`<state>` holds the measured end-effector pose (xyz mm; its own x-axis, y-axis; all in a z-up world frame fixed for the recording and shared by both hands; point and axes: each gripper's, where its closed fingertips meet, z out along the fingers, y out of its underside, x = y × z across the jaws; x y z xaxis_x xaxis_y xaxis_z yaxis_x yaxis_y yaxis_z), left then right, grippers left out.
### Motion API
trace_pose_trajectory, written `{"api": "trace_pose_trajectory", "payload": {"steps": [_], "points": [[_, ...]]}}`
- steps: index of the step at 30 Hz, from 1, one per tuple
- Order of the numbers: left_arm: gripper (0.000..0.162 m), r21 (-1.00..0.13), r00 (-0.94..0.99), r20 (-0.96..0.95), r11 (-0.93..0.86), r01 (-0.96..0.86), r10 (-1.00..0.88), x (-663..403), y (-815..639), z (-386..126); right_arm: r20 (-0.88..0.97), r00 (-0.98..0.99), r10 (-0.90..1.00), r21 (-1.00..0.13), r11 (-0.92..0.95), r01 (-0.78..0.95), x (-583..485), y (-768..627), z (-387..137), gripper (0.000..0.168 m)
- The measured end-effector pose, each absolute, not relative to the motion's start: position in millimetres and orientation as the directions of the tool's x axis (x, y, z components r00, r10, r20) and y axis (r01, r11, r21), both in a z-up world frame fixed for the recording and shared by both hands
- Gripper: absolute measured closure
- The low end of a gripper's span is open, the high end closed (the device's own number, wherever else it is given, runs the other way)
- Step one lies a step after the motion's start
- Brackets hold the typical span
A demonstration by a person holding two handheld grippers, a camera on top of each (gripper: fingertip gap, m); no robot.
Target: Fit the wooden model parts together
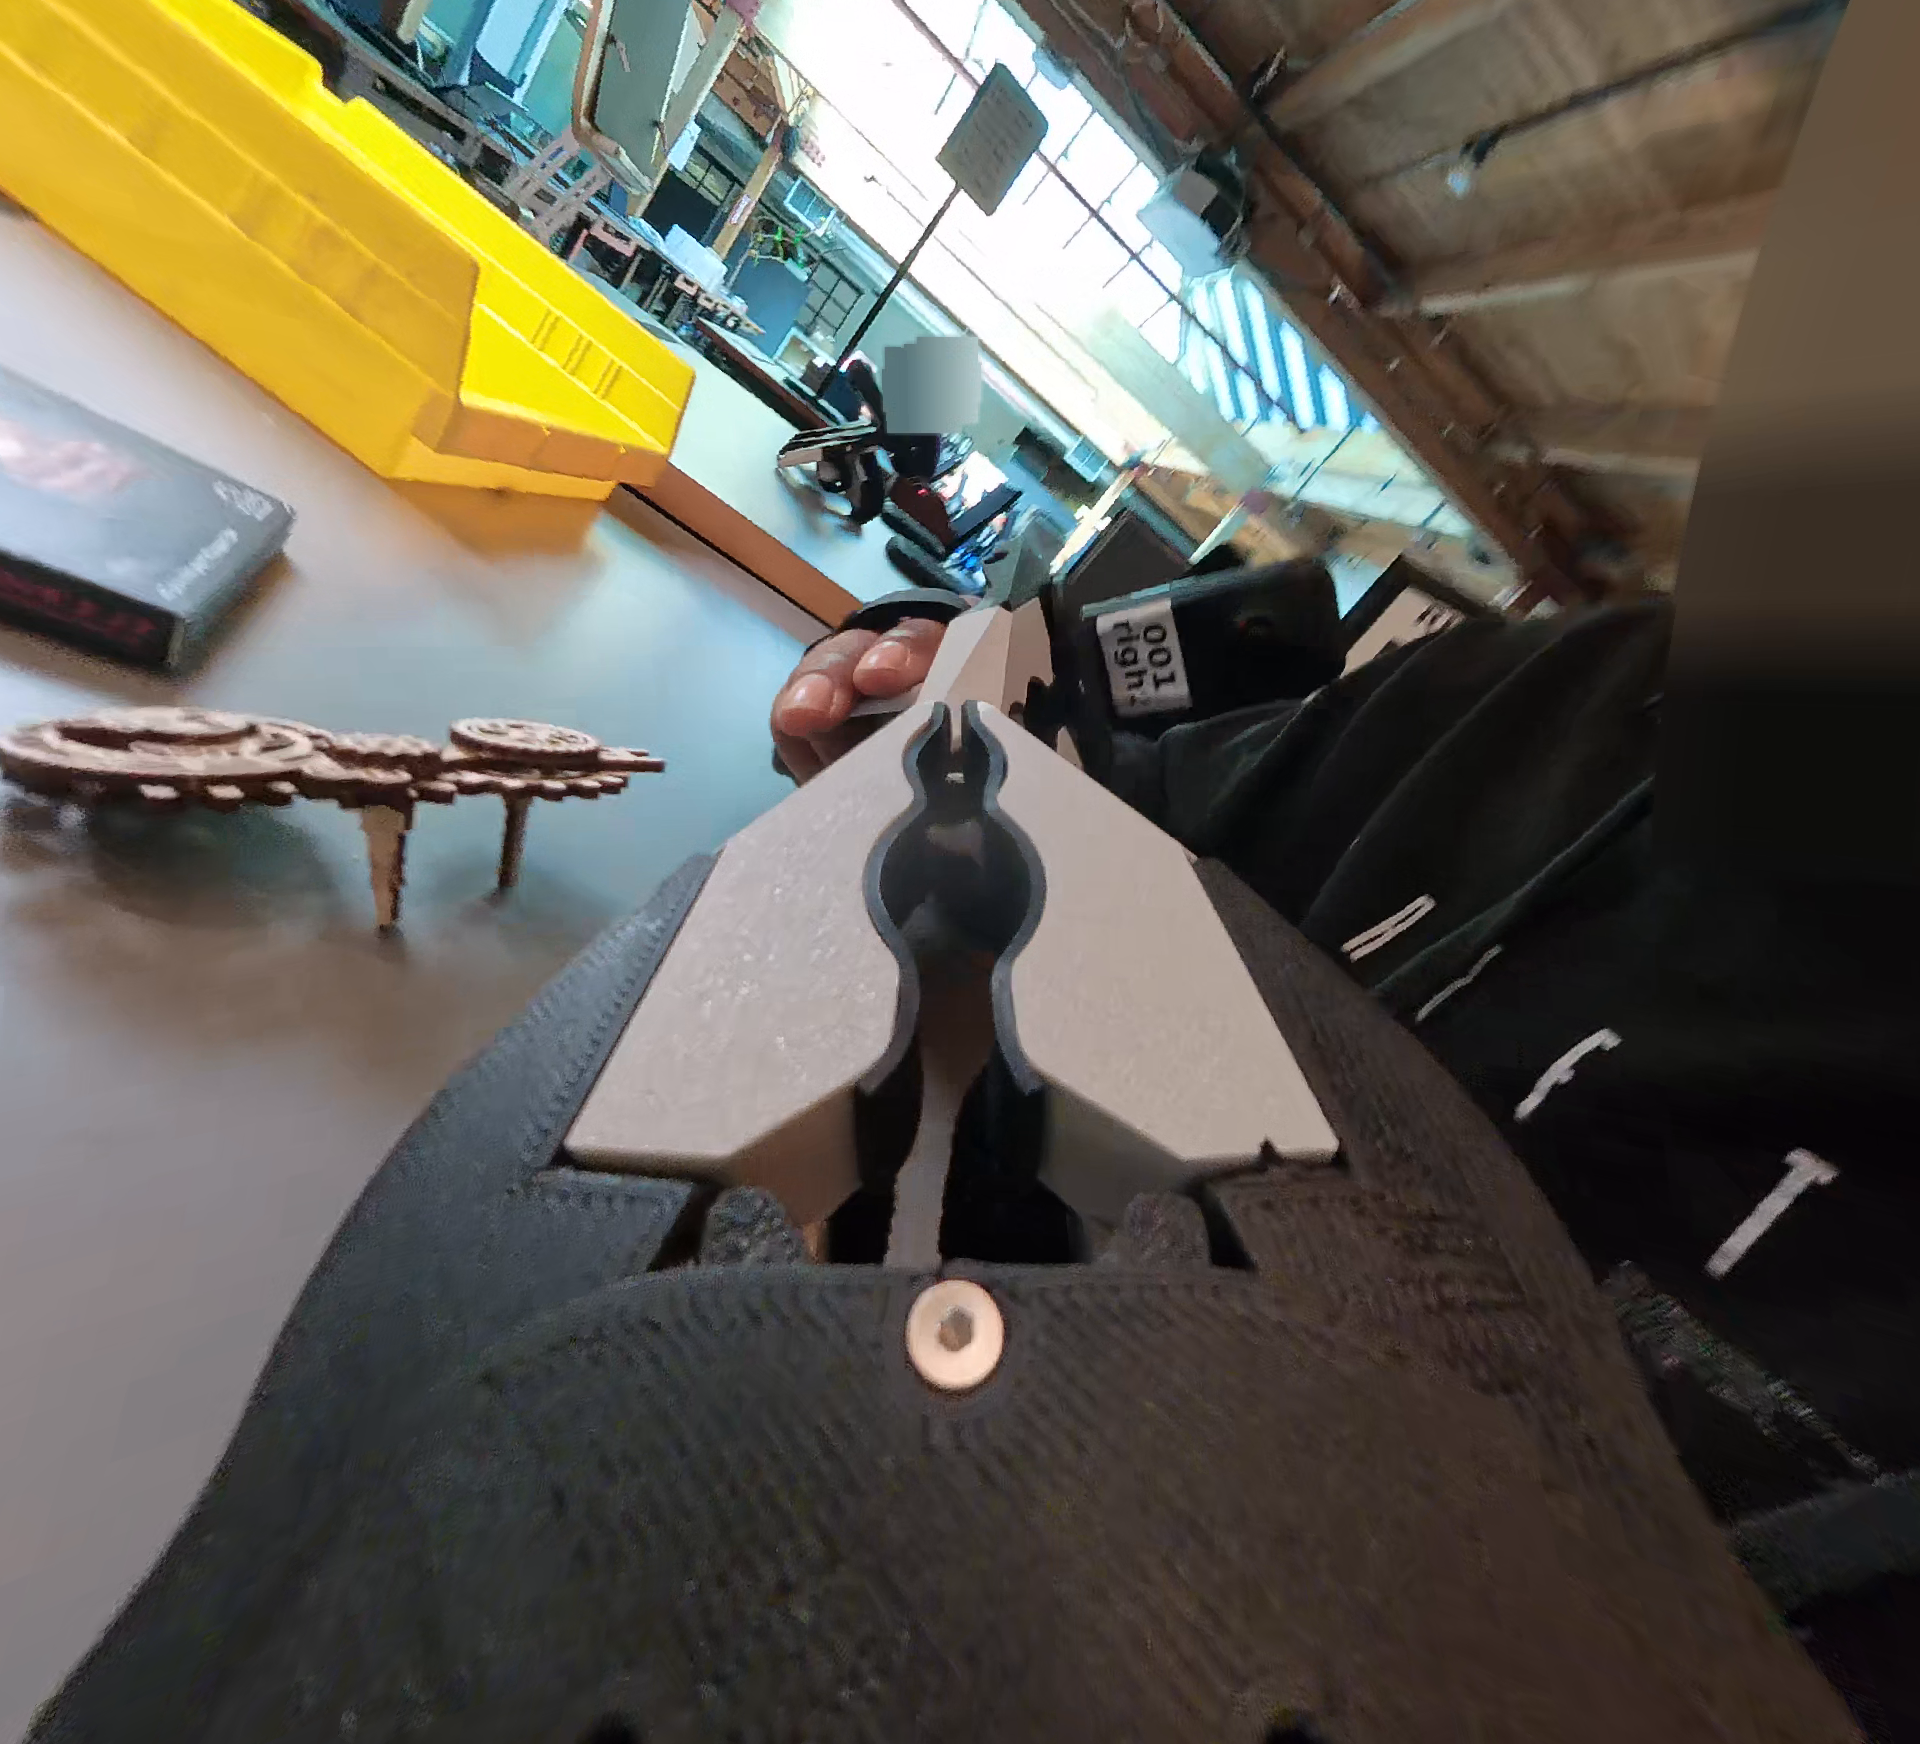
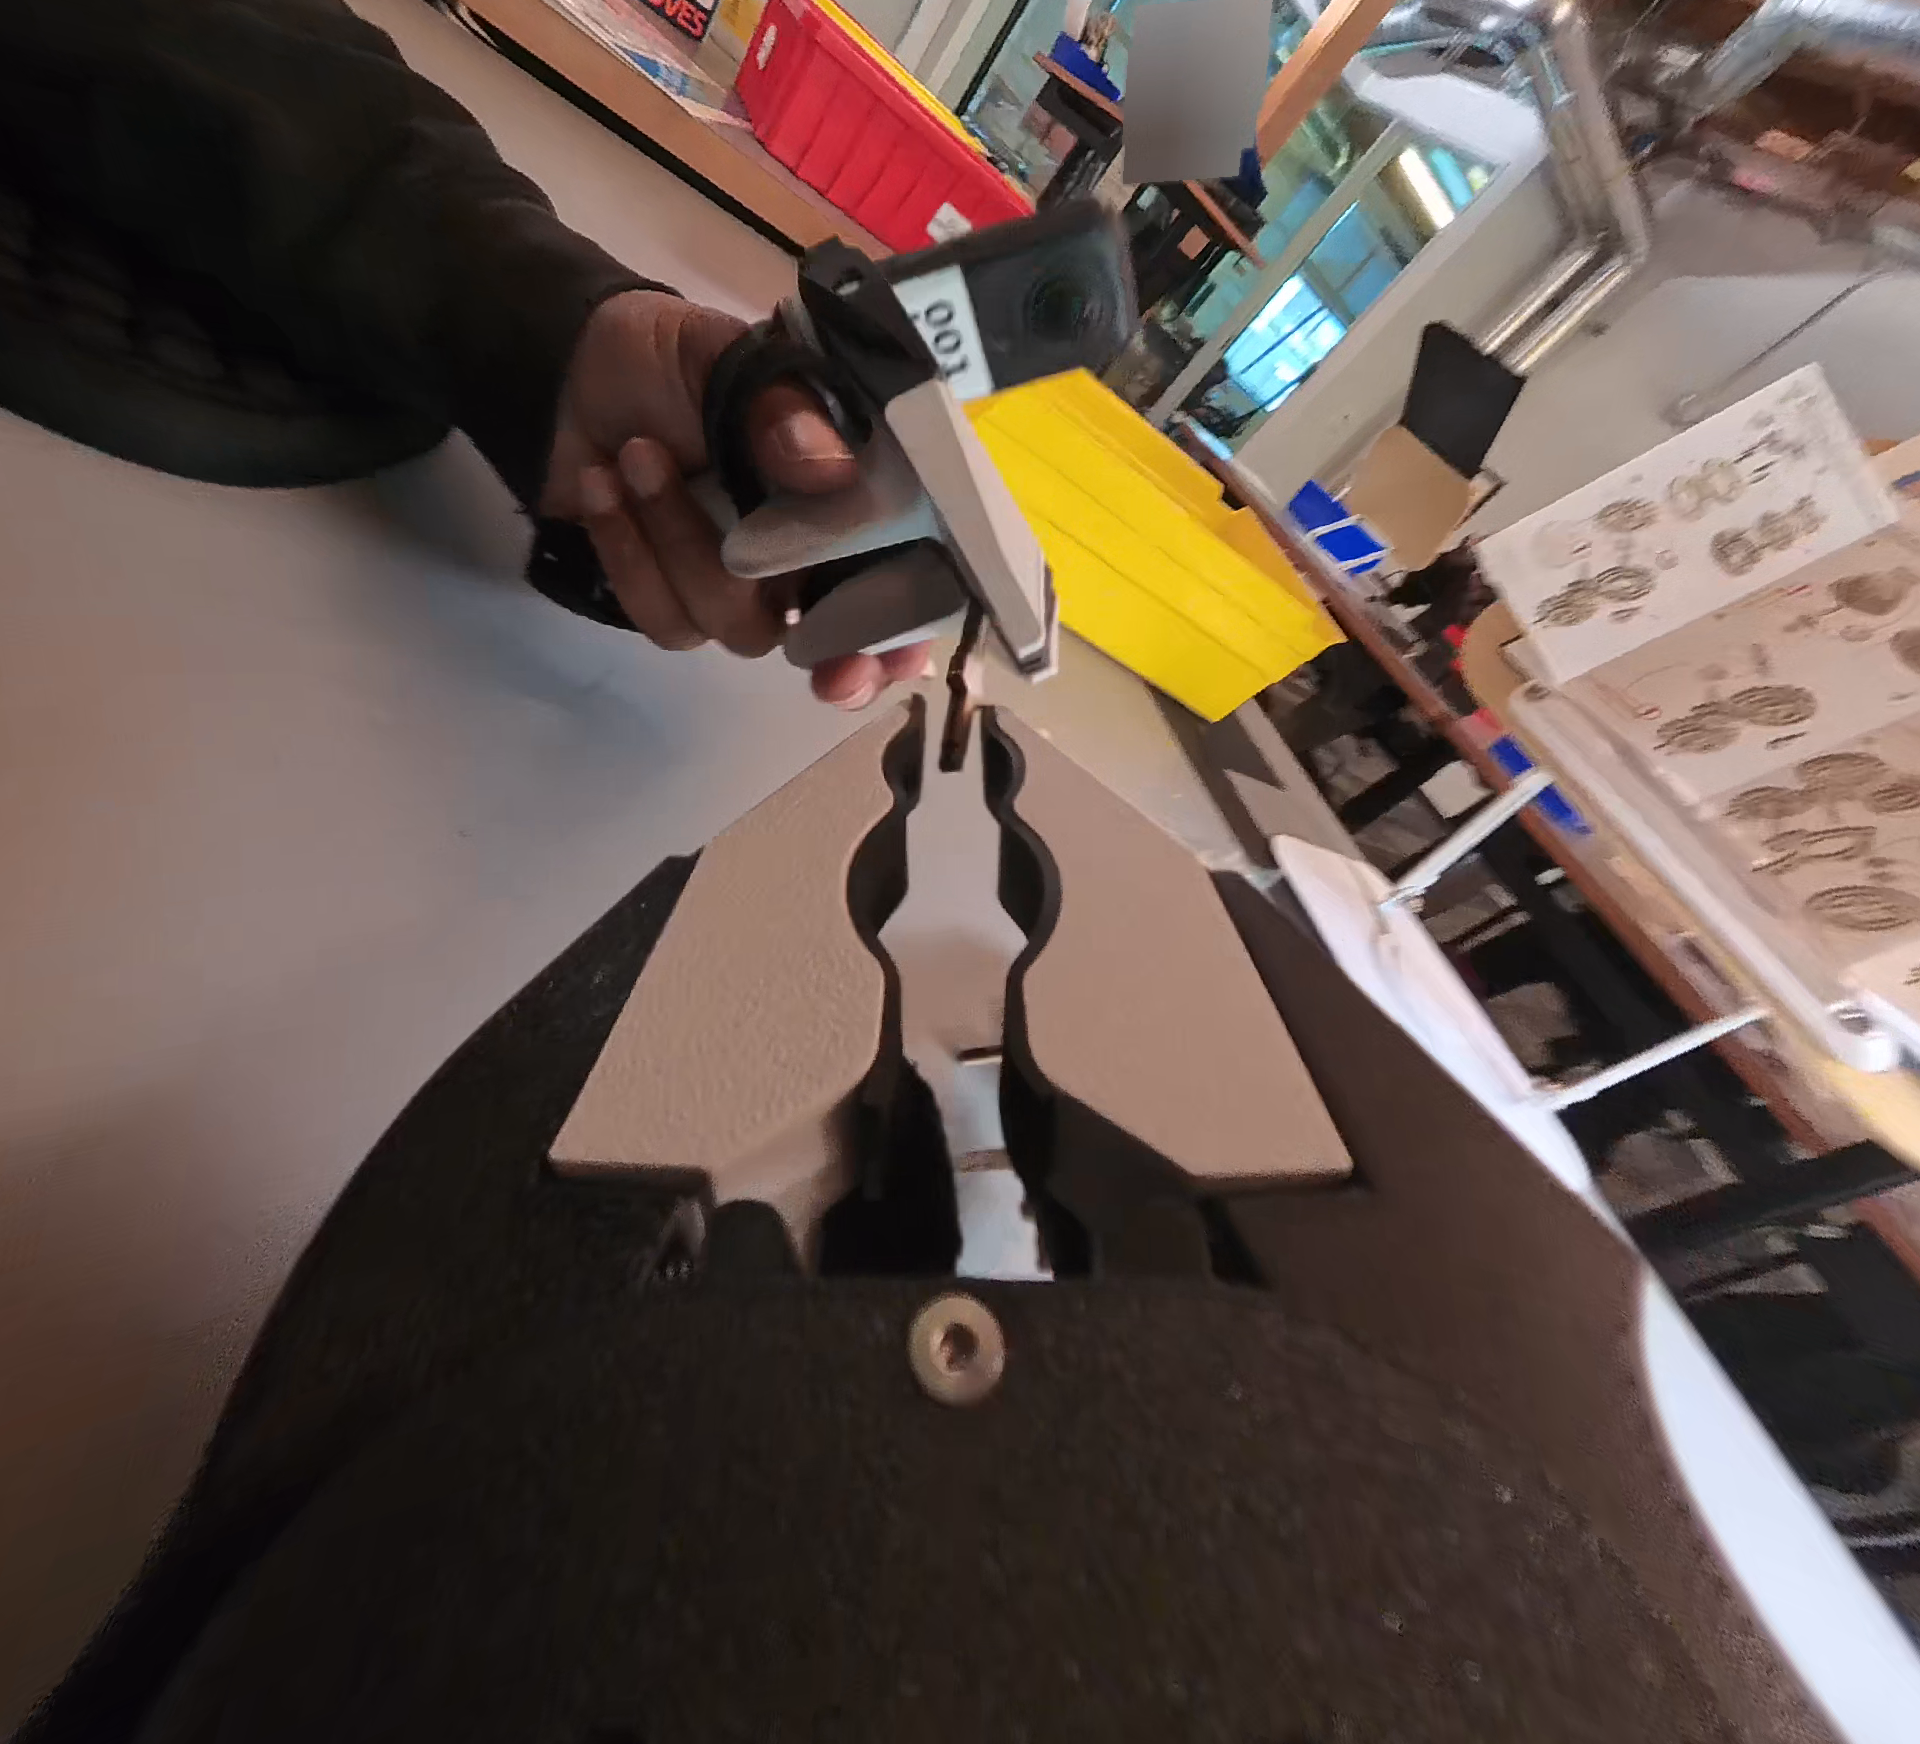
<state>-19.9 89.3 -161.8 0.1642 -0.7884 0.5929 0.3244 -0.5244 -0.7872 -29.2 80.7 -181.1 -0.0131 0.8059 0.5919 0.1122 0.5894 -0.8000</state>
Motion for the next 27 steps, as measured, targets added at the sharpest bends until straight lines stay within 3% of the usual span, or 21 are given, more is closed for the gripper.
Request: {"api": "trace_pose_trajectory", "payload": {"steps": [6, 9, 11, 20, 27], "points": [[0.162, -0.968, 0.329, 0.251, -0.228, 0.107, -0.910, -22.0, 80.3, -168.4, 0.228, -0.181, 0.957, -0.949, 0.260, 0.179, -28.3, 70.7, -197.5, 0.134], [0.162, -0.989, 0.326, 0.148, -0.148, 0.024, -0.934, -15.8, 71.9, -173.9, 0.084, -0.211, 0.974, -0.962, 0.135, 0.239, -28.1, 69.1, -203.8, 0.147], [0.162, -0.992, 0.312, 0.123, -0.126, 0.009, -0.942, -12.1, 67.7, -173.7, 0.086, -0.221, 0.972, -0.953, 0.145, 0.266, -27.2, 67.5, -208.9, 0.167], [0.162, -0.990, 0.331, 0.133, -0.143, -0.006, -0.934, -15.2, 71.1, -177.8, 0.028, -0.230, 0.973, -0.962, 0.089, 0.259, -25.8, 68.2, -205.3, 0.168], [0.156, -0.967, 0.530, 0.209, -0.256, -0.017, -0.822, -39.1, 107.2, -196.6, 0.101, -0.013, 0.995, -0.897, 0.097, 0.431, -23.8, 108.4, -228.4, 0.168]]}}
